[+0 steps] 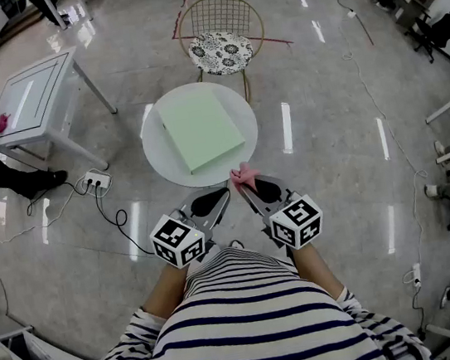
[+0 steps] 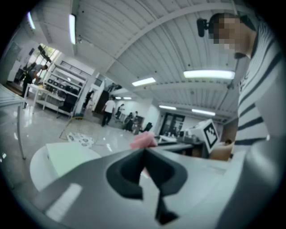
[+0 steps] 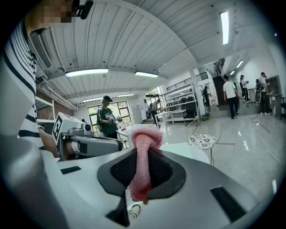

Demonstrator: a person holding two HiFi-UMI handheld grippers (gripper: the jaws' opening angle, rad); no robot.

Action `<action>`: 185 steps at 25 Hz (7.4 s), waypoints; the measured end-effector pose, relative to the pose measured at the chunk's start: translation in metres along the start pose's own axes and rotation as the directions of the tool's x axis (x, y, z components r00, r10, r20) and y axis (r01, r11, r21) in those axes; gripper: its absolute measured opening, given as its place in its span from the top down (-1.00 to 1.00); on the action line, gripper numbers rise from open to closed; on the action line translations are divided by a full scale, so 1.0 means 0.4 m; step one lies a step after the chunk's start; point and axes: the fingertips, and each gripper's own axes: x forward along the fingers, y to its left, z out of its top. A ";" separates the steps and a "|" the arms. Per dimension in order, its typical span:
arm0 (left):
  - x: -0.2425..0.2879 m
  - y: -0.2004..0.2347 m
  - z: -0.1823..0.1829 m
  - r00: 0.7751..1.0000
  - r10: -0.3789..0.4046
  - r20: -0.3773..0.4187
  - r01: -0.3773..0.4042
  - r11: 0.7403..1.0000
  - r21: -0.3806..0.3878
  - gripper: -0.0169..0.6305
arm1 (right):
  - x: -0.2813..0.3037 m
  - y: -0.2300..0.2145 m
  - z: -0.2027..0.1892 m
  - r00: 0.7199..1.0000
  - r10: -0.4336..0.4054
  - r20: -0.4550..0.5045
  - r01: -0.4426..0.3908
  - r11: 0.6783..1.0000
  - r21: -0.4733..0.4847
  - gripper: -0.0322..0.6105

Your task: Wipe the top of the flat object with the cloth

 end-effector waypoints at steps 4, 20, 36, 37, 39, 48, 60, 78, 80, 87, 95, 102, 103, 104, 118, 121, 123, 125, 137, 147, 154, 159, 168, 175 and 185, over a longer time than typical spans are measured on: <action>-0.002 -0.002 0.005 1.000 0.002 -0.002 -0.002 1.000 0.000 0.92 | -0.001 -0.001 0.008 1.000 -0.001 0.006 0.001 1.000 0.004 0.73; 0.007 0.005 -0.011 1.000 -0.010 -0.015 0.010 1.000 -0.004 0.92 | 0.016 -0.006 0.002 1.000 0.003 -0.003 -0.003 1.000 0.002 0.73; 0.014 0.016 0.001 1.000 0.001 0.003 -0.001 1.000 -0.010 0.92 | 0.023 0.007 0.033 0.997 0.067 0.049 -0.068 0.997 0.020 0.73; 0.015 0.019 0.001 1.000 0.004 0.004 -0.004 1.000 -0.009 0.92 | 0.024 0.005 0.034 0.996 0.068 0.050 -0.069 0.997 0.021 0.73; 0.017 0.021 0.000 1.000 0.006 0.005 -0.006 1.000 -0.008 0.92 | 0.023 0.001 0.035 0.996 0.069 0.052 -0.070 0.997 0.023 0.73; 0.015 0.019 -0.014 0.999 -0.007 -0.034 0.008 1.000 0.009 0.88 | 0.033 -0.005 0.024 0.996 0.076 0.037 -0.077 0.996 0.042 0.73; 0.017 0.174 -0.011 0.999 0.004 -0.034 -0.005 0.999 -0.042 0.66 | 0.141 -0.039 0.036 0.998 0.056 -0.001 -0.056 0.997 0.044 0.73; 0.037 0.687 0.014 0.979 -0.007 -0.205 0.002 1.000 -0.024 -0.13 | 0.556 -0.149 0.156 0.997 -0.012 -0.075 0.015 0.999 0.039 0.73; 0.031 0.741 -0.012 0.970 -0.007 -0.244 -0.007 0.999 -0.054 -0.22 | 0.604 -0.154 0.167 0.997 -0.026 -0.079 0.028 0.999 0.028 0.73; 0.054 0.851 -0.145 0.901 -0.009 -0.434 0.008 1.000 -0.004 -0.45 | 0.709 -0.185 0.197 0.992 -0.032 -0.118 0.024 0.998 -0.065 0.73; 0.113 0.855 -0.296 0.805 -0.011 -0.593 0.097 0.989 0.113 -0.66 | 0.817 -0.288 0.165 0.968 0.081 -0.236 -0.113 0.985 -0.129 0.73; 0.160 0.872 -0.358 0.778 0.053 -0.626 0.006 0.996 0.092 -0.69 | 0.946 -0.353 0.097 0.909 0.199 -0.367 -0.285 0.938 -0.196 0.73; 0.165 0.873 -0.360 0.777 0.057 -0.627 -0.002 0.996 0.089 -0.70 | 0.967 -0.358 0.085 0.900 0.212 -0.382 -0.305 0.931 -0.202 0.73; 0.168 0.874 -0.363 0.776 0.060 -0.628 -0.008 0.996 0.085 -0.70 | 0.989 -0.361 0.072 0.891 0.224 -0.396 -0.325 0.923 -0.208 0.73; 0.171 0.863 -0.428 0.747 0.046 -0.663 -0.007 0.998 0.061 -0.70 | 1.251 -0.412 -0.097 0.808 0.186 -0.560 -0.473 0.770 -0.428 0.73; 0.167 0.862 -0.427 0.753 0.049 -0.657 -0.020 0.999 0.051 -0.70 | 1.275 -0.413 -0.122 0.792 0.171 -0.586 -0.501 0.731 -0.463 0.73; 0.161 0.863 -0.427 0.755 0.051 -0.654 -0.029 0.999 0.044 -0.70 | 1.289 -0.414 -0.136 0.788 0.153 -0.596 -0.512 0.701 -0.497 0.73; 0.154 0.864 -0.429 0.755 0.050 -0.654 -0.033 0.999 0.038 -0.70 | 1.298 -0.412 -0.150 0.784 0.137 -0.606 -0.525 0.667 -0.529 0.73; 0.146 0.855 -0.451 0.752 0.034 -0.658 -0.033 0.999 0.014 -0.70 | 1.288 -0.402 -0.202 0.751 0.113 -0.650 -0.574 0.598 -0.559 0.73; 0.131 0.852 -0.462 0.736 0.019 -0.676 -0.005 1.000 0.023 -0.70 | 1.223 -0.375 -0.221 0.729 0.127 -0.673 -0.597 0.598 -0.535 0.73; 0.117 0.863 -0.463 0.739 0.018 -0.673 -0.009 1.000 0.018 -0.70 | 1.160 -0.344 -0.253 0.719 0.149 -0.679 -0.612 0.599 -0.517 0.73; 0.119 0.861 -0.454 0.737 0.013 -0.676 0.001 1.000 0.019 -0.70 | 1.094 -0.321 -0.274 0.709 0.170 -0.684 -0.626 0.599 -0.500 0.73; 0.119 0.875 -0.446 0.730 0.006 -0.683 0.014 1.000 0.024 -0.70 | 1.000 -0.286 -0.319 0.678 0.205 -0.705 -0.658 0.597 -0.459 0.73; 0.125 0.859 -0.447 0.722 -0.019 -0.692 0.057 0.998 0.033 -0.70 | 0.908 -0.249 -0.371 0.634 0.233 -0.737 -0.696 0.588 -0.412 0.73; 0.139 0.819 -0.438 0.710 -0.062 -0.701 0.142 0.988 0.057 -0.70 | 0.798 -0.221 -0.416 0.576 0.277 -0.769 -0.726 0.606 -0.325 0.73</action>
